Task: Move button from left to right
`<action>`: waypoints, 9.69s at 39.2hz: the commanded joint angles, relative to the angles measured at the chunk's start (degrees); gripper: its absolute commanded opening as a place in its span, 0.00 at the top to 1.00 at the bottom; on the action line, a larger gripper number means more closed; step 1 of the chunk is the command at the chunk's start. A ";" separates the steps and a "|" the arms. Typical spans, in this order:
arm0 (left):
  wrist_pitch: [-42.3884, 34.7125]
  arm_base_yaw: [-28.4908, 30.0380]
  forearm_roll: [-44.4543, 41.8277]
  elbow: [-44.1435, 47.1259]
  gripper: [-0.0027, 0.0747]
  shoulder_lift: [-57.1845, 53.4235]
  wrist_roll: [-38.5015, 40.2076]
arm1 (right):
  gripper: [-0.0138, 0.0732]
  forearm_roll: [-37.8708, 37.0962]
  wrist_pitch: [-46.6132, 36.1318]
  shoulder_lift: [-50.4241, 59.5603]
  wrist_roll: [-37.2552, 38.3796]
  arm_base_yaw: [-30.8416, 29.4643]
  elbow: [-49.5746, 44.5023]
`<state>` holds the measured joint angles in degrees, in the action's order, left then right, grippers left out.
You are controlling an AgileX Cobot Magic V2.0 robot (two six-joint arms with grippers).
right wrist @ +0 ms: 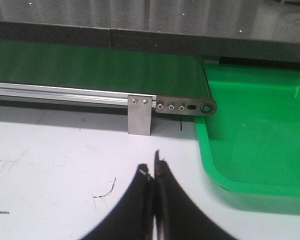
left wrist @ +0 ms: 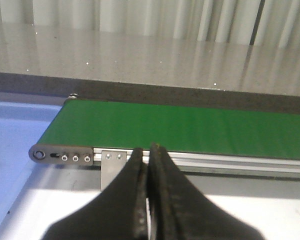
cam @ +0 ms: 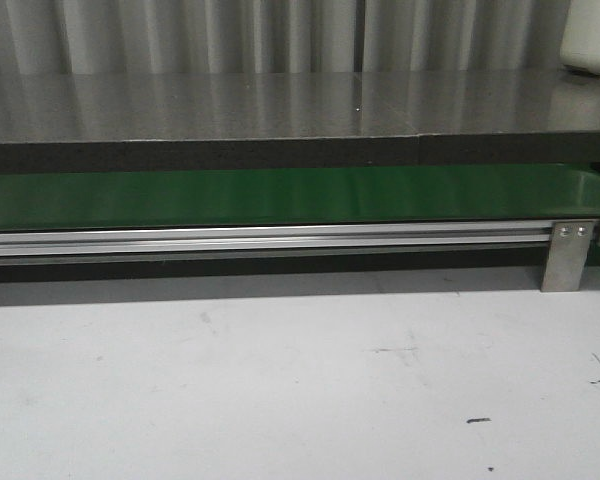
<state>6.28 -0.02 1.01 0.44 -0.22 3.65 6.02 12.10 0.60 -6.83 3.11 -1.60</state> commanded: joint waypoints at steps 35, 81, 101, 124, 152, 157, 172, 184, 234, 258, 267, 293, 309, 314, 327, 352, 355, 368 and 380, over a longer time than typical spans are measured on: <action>5.06 -0.33 -6.48 -27.34 0.99 19.30 -2.21 | 0.92 2.58 0.08 -20.68 5.27 -0.27 30.11; 8.89 -0.33 1.61 -36.89 0.21 43.95 -1.01 | 0.10 2.48 0.25 -20.68 4.72 -0.27 30.11; 25.36 9.67 1.50 -67.35 0.29 76.47 -3.17 | 0.10 2.48 0.51 -20.68 4.72 -0.27 30.11; 41.01 30.21 4.98 -86.06 0.29 99.11 -19.95 | 0.10 2.48 0.51 -20.68 4.72 -0.27 30.11; 42.64 32.69 -3.17 -89.92 0.29 115.55 -26.54 | 0.10 2.48 0.51 -20.68 4.72 -0.27 30.11; 42.88 32.69 -3.17 -89.92 0.29 117.07 -26.76 | 0.10 2.48 0.51 -20.68 4.72 -0.27 30.11; 43.80 32.69 -3.99 -90.03 0.70 118.08 -26.76 | 0.10 2.48 0.51 -20.68 4.72 -0.27 30.11; 41.39 33.18 -3.25 -90.16 0.85 113.02 -25.36 | 0.10 2.48 0.51 -20.68 4.72 -0.27 30.11; 53.60 11.13 7.49 -94.95 0.46 108.41 -15.32 | 0.10 2.48 0.51 -20.68 4.72 -0.27 30.11; 57.09 6.27 7.88 -103.86 0.31 104.15 -16.74 | 0.10 2.48 0.51 -20.68 4.72 -0.27 30.11; 62.21 5.91 9.17 -103.84 0.90 101.84 -16.74 | 0.10 2.48 0.51 -20.68 4.72 -0.27 30.11; 33.20 3.13 8.47 -67.69 0.99 66.41 -16.39 | 0.10 2.48 0.51 -20.68 4.72 -0.27 30.11; 20.47 3.13 9.00 -39.10 0.99 34.69 -16.39 | 0.10 2.48 0.51 -20.68 4.72 -0.27 30.11; 19.02 3.13 9.10 -33.46 0.99 24.64 -16.39 | 0.10 2.48 0.51 -20.68 4.72 -0.27 30.11; 20.29 3.13 9.10 -24.88 0.99 6.87 -16.39 | 0.10 2.48 0.51 -20.68 4.72 -0.27 30.11; 20.29 3.13 9.10 -23.29 0.99 3.69 -16.39 | 0.10 2.48 0.51 -20.68 4.72 -0.27 30.11; 20.29 3.13 9.10 -23.29 0.99 3.69 -16.39 | 0.10 2.48 0.51 -20.68 4.72 -0.27 30.11; 20.29 3.13 9.10 -23.29 0.99 3.69 -16.39 | 0.10 2.48 0.51 -20.68 4.72 -0.27 30.11; 20.29 3.13 9.10 -23.29 0.99 3.69 -16.39 | 0.10 2.48 0.51 -20.68 4.72 -0.27 30.11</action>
<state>30.83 3.42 9.26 -21.52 2.84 -13.29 8.32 16.91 -19.27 -1.83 3.11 26.39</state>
